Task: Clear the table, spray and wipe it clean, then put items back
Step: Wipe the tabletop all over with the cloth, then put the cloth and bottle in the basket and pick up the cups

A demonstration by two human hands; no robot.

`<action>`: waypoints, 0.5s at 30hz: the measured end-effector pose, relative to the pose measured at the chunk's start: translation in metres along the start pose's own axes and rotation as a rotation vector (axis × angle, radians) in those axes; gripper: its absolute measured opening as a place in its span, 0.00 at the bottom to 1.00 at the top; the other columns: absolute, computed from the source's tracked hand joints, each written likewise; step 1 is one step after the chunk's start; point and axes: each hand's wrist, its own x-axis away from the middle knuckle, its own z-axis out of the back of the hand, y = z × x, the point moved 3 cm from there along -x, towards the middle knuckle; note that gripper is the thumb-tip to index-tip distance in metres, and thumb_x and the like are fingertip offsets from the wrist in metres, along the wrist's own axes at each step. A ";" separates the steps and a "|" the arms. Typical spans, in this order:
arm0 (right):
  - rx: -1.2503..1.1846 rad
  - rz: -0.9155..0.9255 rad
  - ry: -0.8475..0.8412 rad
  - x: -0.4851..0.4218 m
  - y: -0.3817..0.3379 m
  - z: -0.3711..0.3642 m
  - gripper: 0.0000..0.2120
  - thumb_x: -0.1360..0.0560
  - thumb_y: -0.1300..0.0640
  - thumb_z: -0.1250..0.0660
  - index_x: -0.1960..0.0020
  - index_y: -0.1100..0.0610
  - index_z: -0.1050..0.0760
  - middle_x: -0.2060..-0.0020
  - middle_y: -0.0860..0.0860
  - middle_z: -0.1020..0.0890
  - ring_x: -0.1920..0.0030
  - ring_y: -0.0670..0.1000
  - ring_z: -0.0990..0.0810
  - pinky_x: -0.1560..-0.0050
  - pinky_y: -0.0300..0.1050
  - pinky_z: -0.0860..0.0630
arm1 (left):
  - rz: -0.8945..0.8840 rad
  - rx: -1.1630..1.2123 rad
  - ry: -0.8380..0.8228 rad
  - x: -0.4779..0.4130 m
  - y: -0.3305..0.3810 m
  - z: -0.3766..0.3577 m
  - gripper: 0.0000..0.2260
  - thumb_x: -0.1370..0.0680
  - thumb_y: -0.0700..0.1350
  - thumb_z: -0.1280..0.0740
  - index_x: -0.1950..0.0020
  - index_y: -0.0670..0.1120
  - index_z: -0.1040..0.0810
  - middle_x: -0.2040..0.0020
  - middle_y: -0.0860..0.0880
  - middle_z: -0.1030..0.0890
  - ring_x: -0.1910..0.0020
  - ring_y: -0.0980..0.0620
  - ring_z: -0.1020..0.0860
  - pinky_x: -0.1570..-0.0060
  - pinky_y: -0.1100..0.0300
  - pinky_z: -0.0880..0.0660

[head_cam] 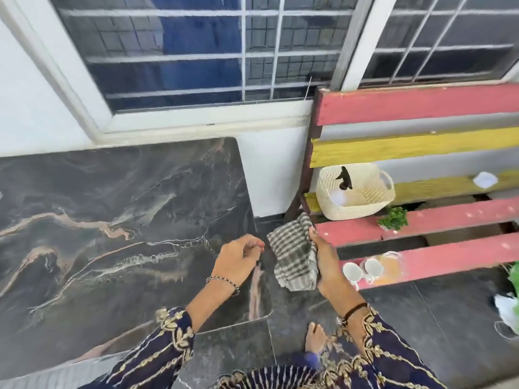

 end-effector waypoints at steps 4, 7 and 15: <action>0.155 0.102 0.040 -0.031 -0.036 0.036 0.15 0.20 0.46 0.33 0.45 0.57 0.17 0.51 0.57 0.12 0.50 0.59 0.13 0.42 0.57 0.19 | 0.031 -0.018 -0.132 -0.030 0.027 -0.055 0.08 0.22 0.43 0.36 0.49 0.52 0.18 0.54 0.54 0.16 0.54 0.56 0.18 0.50 0.63 0.22; 0.171 0.146 0.074 -0.106 -0.098 0.092 0.14 0.20 0.47 0.33 0.48 0.57 0.16 0.52 0.57 0.12 0.50 0.60 0.13 0.42 0.59 0.19 | 0.078 -0.013 -0.173 -0.096 0.068 -0.134 0.07 0.22 0.42 0.35 0.49 0.49 0.17 0.52 0.52 0.15 0.52 0.56 0.19 0.47 0.64 0.24; 0.135 0.086 0.256 -0.259 -0.197 0.170 0.21 0.27 0.44 0.25 0.50 0.63 0.18 0.60 0.56 0.14 0.63 0.57 0.16 0.56 0.50 0.19 | 0.189 -0.001 -0.203 -0.192 0.099 -0.237 0.08 0.23 0.38 0.35 0.49 0.43 0.17 0.57 0.50 0.17 0.55 0.54 0.20 0.58 0.79 0.30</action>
